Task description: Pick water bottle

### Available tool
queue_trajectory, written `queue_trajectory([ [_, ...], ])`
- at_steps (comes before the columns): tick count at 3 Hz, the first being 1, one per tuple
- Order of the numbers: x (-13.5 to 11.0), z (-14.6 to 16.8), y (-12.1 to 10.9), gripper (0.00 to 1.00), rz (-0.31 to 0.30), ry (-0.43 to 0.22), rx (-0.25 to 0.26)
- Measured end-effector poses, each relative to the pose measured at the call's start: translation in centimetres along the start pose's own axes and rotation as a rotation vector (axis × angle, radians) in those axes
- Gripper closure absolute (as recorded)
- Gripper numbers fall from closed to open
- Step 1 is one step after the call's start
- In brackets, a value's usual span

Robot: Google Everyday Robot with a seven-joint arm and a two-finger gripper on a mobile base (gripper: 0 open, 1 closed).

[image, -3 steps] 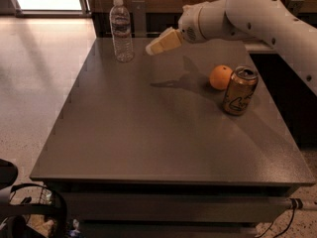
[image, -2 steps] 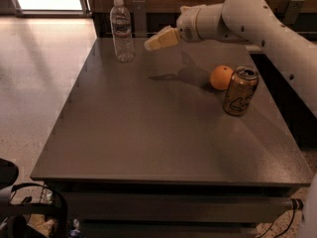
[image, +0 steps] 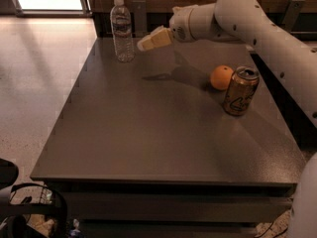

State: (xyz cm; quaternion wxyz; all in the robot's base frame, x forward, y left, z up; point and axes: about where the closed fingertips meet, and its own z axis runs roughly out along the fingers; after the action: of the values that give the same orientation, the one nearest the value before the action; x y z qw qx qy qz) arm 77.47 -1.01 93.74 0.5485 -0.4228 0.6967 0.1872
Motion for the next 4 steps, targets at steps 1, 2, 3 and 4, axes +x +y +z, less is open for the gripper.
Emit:
queue_trajectory([
  [1, -0.7, 1.5, 1.3, 0.00, 0.014, -0.012, -0.038],
  [2, -1.2, 2.4, 2.0, 0.00, 0.029, -0.019, -0.059],
  [3, -1.6, 3.7, 2.0, 0.00, 0.034, -0.033, -0.077],
  [4, -1.6, 5.3, 1.4, 0.00, 0.039, -0.049, -0.091],
])
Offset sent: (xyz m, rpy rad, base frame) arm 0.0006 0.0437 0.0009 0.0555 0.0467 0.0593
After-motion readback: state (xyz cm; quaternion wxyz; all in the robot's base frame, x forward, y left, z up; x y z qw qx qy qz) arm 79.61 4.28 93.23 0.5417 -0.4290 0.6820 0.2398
